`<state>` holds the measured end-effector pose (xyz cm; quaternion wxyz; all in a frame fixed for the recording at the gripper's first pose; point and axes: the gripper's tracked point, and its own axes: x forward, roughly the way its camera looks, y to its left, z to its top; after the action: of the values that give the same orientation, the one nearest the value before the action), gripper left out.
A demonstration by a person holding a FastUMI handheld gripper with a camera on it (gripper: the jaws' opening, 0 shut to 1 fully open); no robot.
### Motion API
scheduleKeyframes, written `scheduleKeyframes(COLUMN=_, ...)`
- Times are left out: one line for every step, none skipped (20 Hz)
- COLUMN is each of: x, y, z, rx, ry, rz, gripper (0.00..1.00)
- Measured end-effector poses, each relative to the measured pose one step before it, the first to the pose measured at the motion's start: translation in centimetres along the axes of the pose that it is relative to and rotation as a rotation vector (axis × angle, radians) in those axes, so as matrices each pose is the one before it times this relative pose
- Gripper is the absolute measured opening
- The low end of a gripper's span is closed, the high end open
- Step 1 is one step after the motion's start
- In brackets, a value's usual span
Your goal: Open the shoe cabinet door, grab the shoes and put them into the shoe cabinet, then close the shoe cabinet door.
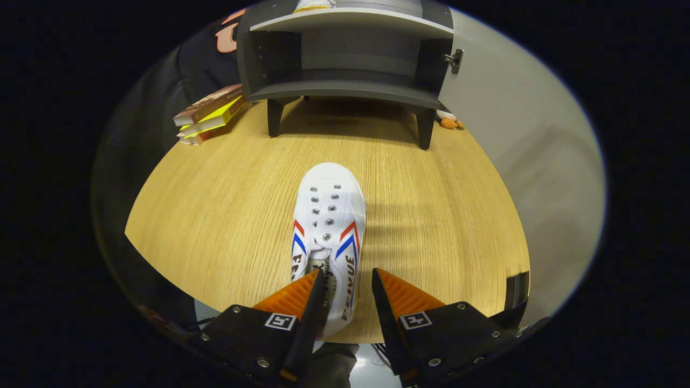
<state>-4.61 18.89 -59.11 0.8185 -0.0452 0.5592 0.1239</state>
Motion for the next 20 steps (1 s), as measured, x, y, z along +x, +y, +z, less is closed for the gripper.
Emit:
scheduleKeyframes(x=0.403, y=-0.109, z=0.001, rx=0.00438, ry=-0.00008, rz=-0.00062, gripper=0.54)
scheduleKeyframes(x=0.468, y=0.158, z=-0.054, rx=0.01078, ry=0.00351, rz=0.01663, gripper=0.53)
scheduleKeyframes(x=0.474, y=0.031, z=-0.057, rx=0.00693, ry=0.00318, rz=0.00815, gripper=0.51)
scheduleKeyframes(x=0.348, y=-0.078, z=-0.018, rx=0.00692, ry=0.00059, rz=0.00511, gripper=0.50)
scheduleKeyframes(x=0.376, y=0.196, z=0.298, rx=0.01325, ry=-0.01047, rz=0.00940, gripper=0.49)
scheduleKeyframes(x=0.358, y=0.139, z=0.240, rx=0.01591, ry=-0.01219, rz=0.00896, gripper=0.48)
scheduleKeyframes(x=0.331, y=0.126, z=0.141, rx=0.01613, ry=-0.00950, rz=0.00966, gripper=0.47)
scheduleKeyframes(x=0.285, y=0.139, z=0.219, rx=0.02411, ry=-0.00473, rz=0.00998, gripper=0.46)
scheduleKeyframes(x=0.225, y=0.054, z=0.178, rx=0.02036, ry=-0.00422, rz=0.01028, gripper=0.46)
scheduleKeyframes(x=0.126, y=0.049, z=0.057, rx=0.02125, ry=-0.00144, rz=0.01109, gripper=0.45)
scheduleKeyframes(x=0.049, y=0.045, z=0.041, rx=0.02267, ry=0.00224, rz=0.01134, gripper=0.45)
scheduleKeyframes(x=0.092, y=0.016, z=-0.060, rx=0.02536, ry=0.00210, rz=0.01067, gripper=0.45)
scheduleKeyframes(x=-0.055, y=0.098, z=-0.133, rx=0.02213, ry=0.00456, rz=0.01291, gripper=0.45)
scheduleKeyframes(x=0.017, y=0.012, z=0.030, rx=0.01678, ry=0.00180, rz=0.00473, gripper=0.44)
scheduleKeyframes(x=0.056, y=-0.036, z=0.064, rx=0.00427, ry=0.00216, rz=0.00103, gripper=0.41)
scheduleKeyframes(x=-0.038, y=-0.068, z=-0.030, rx=-0.00067, ry=0.00367, rz=-0.00497, gripper=0.37)
scheduleKeyframes(x=0.070, y=-0.228, z=0.179, rx=0.00726, ry=0.00198, rz=-0.01404, gripper=0.35)
scheduleKeyframes(x=0.077, y=-0.251, z=0.037, rx=0.01648, ry=0.00229, rz=-0.01605, gripper=0.27)
scheduleKeyframes(x=-0.090, y=-0.131, z=0.065, rx=0.01071, ry=0.00238, rz=-0.01498, gripper=0.20)
scheduleKeyframes(x=0.004, y=-0.044, z=0.013, rx=0.01002, ry=0.00429, rz=-0.01114, gripper=0.11)
